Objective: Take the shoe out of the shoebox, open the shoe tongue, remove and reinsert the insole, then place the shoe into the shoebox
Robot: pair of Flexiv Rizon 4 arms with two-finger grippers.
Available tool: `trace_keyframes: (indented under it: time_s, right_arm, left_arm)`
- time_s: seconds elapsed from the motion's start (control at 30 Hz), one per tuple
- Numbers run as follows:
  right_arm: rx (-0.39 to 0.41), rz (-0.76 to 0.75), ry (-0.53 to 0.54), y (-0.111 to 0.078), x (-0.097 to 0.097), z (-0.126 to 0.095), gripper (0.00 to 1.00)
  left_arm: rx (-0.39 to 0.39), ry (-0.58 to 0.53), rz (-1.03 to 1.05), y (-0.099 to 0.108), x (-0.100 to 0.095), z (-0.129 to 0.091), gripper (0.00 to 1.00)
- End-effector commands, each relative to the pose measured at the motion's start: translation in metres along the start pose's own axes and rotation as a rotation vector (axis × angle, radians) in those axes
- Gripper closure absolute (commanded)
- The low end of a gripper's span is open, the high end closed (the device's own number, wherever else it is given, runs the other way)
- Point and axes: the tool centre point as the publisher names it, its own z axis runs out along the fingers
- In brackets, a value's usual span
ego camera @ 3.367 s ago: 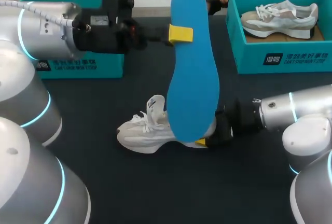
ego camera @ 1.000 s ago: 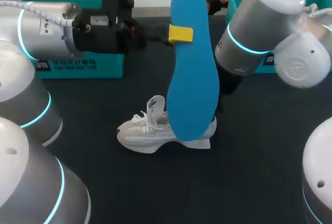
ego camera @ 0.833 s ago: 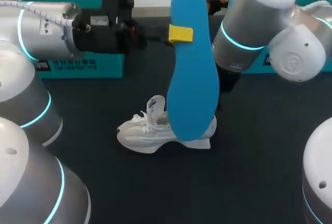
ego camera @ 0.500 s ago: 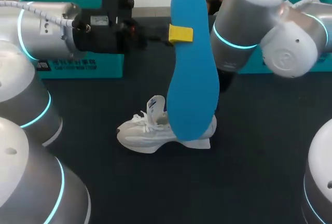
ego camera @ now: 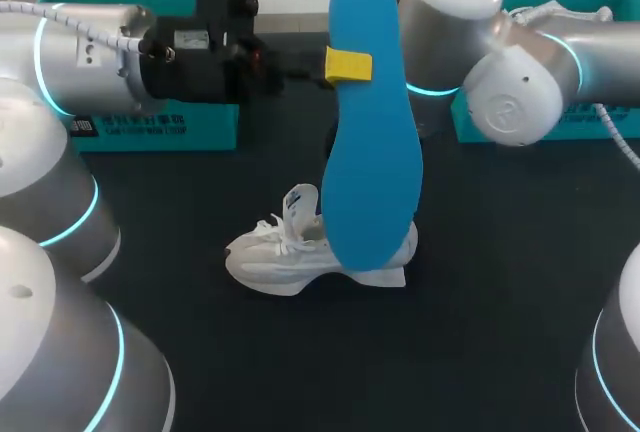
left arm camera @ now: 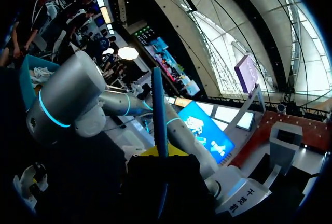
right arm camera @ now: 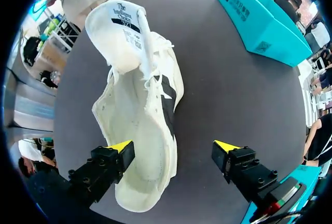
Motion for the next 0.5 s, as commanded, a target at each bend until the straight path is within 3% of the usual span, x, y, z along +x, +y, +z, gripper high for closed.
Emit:
trace_keyframes:
  time_s: [0.03,0.1,0.23,0.4,0.47,0.5]
  right_arm:
    - [-0.005,0.000,0.012,0.007,-0.005,0.025,0.00]
    - [-0.005,0.004,0.017,0.008,-0.005,0.031,0.14]
    - [-0.006,0.015,0.028,0.008,-0.003,0.041,0.51]
    - [-0.013,0.029,0.038,0.004,-0.002,0.051,0.66]
    - [0.002,0.037,0.052,0.004,-0.003,0.053,0.75]
    - [0.000,0.039,0.050,0.003,-0.003,0.054,0.85]
  left_arm:
    - [0.001,0.000,0.000,0.001,-0.001,0.001,1.00]
    - [0.001,0.000,0.000,0.001,-0.001,0.001,1.00]
    - [0.001,0.000,0.000,0.001,-0.001,0.001,1.00]
    - [0.001,0.000,0.000,0.001,-0.001,0.001,1.00]
    - [0.001,0.000,0.000,0.001,-0.001,0.001,1.00]
    - [0.001,0.000,0.000,0.001,-0.001,0.001,1.00]
